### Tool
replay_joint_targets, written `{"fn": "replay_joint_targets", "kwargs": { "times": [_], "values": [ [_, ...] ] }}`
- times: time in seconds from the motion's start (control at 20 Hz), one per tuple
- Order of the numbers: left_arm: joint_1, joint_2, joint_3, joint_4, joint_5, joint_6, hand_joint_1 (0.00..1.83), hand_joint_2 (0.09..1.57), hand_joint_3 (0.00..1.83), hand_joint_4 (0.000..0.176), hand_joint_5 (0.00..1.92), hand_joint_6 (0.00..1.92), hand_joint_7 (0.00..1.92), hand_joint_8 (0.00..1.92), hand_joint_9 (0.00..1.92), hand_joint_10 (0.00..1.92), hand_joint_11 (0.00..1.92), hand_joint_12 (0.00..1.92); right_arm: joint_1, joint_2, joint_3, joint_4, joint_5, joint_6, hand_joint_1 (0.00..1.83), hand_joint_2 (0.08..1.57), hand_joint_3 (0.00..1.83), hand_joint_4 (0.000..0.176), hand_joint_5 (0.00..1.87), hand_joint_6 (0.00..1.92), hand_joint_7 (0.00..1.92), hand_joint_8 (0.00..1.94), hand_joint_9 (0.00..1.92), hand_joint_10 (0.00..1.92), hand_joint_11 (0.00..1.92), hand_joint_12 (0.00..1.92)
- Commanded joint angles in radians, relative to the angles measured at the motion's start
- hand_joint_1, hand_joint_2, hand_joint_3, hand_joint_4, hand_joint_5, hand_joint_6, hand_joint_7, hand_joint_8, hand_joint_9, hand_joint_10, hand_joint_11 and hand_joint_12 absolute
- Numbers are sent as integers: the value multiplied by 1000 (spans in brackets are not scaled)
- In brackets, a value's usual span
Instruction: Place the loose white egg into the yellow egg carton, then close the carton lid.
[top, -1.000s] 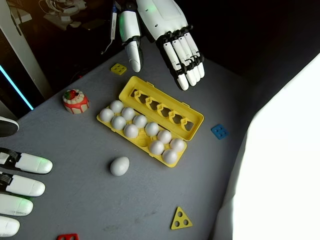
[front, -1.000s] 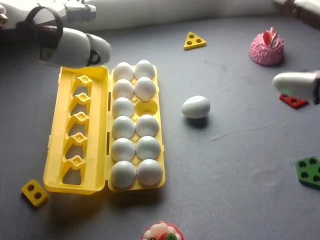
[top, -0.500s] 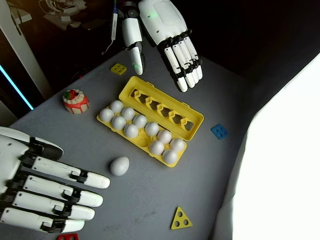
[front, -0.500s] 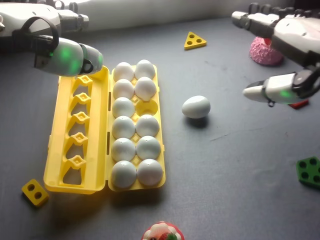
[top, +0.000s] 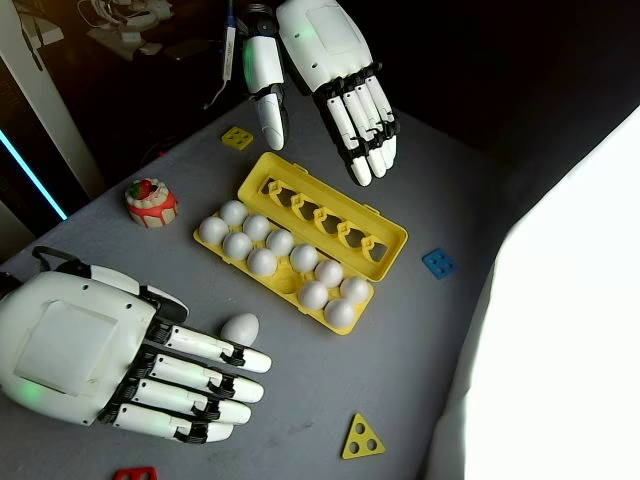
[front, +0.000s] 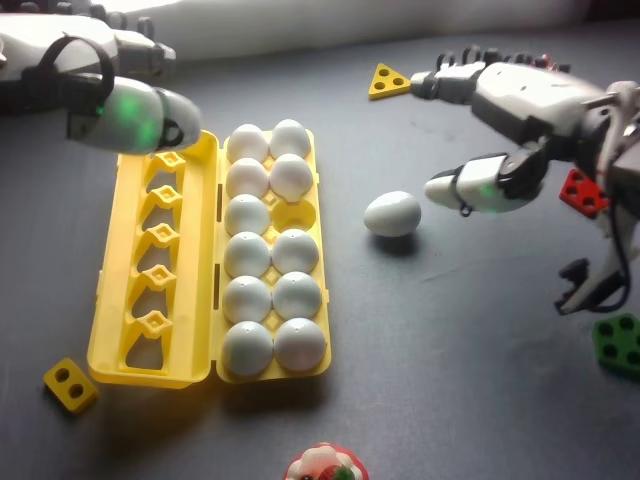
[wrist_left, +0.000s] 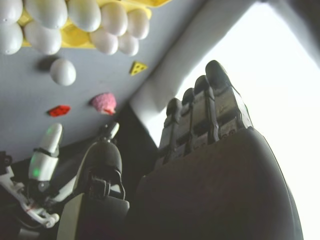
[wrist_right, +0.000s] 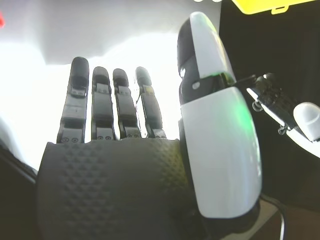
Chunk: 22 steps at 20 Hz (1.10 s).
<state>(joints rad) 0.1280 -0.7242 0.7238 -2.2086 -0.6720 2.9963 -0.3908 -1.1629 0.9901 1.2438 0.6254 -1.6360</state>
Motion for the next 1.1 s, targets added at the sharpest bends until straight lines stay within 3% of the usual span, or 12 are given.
{"fn": "replay_joint_targets", "kwargs": {
  "times": [0.0,0.05,0.2,0.3,0.45,0.55,0.7,0.75,0.8,0.85,0.95,1.05],
  "values": [
    [-9,4,0,48,45,1,9,1430,2,8,83,1,43,2,52,4,0,362,4,-2,10,-41,61,1,1091,1110,14,5,299,17,74,10,55,9,0,194],
    [-8,4,0,48,45,1,1,1431,2,2,89,3,47,3,48,3,0,402,0,-16,20,-35,58,1,1081,1114,15,13,289,10,62,8,51,10,0,157],
    [-4,5,1,48,43,1,60,1439,2,0,68,2,30,2,55,5,0,389,-12,-50,37,-33,53,6,1092,1098,6,13,290,8,83,7,82,16,0,215],
    [0,5,2,49,43,1,137,1423,0,7,75,4,47,1,82,11,0,531,-19,-68,42,-26,43,15,1100,1094,3,21,277,1,47,0,34,3,0,130],
    [3,6,2,49,47,1,109,1413,0,13,61,2,26,3,39,6,0,280,-30,-89,53,-26,43,18,1079,1088,2,25,304,8,94,6,77,11,0,274],
    [3,6,3,49,49,1,36,1430,4,17,59,0,2,0,3,0,0,127,-38,-103,65,-26,39,28,1122,1094,4,12,322,8,86,2,76,5,0,148],
    [2,6,3,48,49,1,50,1431,1,17,66,7,1,0,19,6,0,226,-48,-130,85,-26,38,36,1100,1094,3,12,360,16,92,4,89,6,0,192],
    [1,6,3,48,49,1,9,1430,1,26,71,8,6,2,29,9,0,247,-50,-137,91,-26,39,36,1111,1087,0,12,361,12,89,1,86,3,0,174],
    [1,6,2,48,49,1,35,1425,0,26,92,12,35,7,40,11,0,330,-55,-147,100,-26,39,37,1110,1098,4,4,378,13,94,1,67,4,0,64],
    [1,6,3,47,49,1,33,1425,0,24,98,11,36,4,38,8,0,379,-60,-156,110,-26,39,39,1111,1099,3,5,393,10,102,1,69,3,0,93],
    [1,6,4,48,51,1,1,1425,0,23,91,4,30,0,30,3,0,327,-69,-170,124,-26,39,43,1154,1096,1,0,428,15,111,0,86,4,0,209],
    [1,6,6,48,51,1,0,1434,3,17,86,2,19,1,33,4,0,293,-79,-187,145,-26,40,42,1160,1088,0,0,454,21,89,0,71,0,0,126]
  ]
}}
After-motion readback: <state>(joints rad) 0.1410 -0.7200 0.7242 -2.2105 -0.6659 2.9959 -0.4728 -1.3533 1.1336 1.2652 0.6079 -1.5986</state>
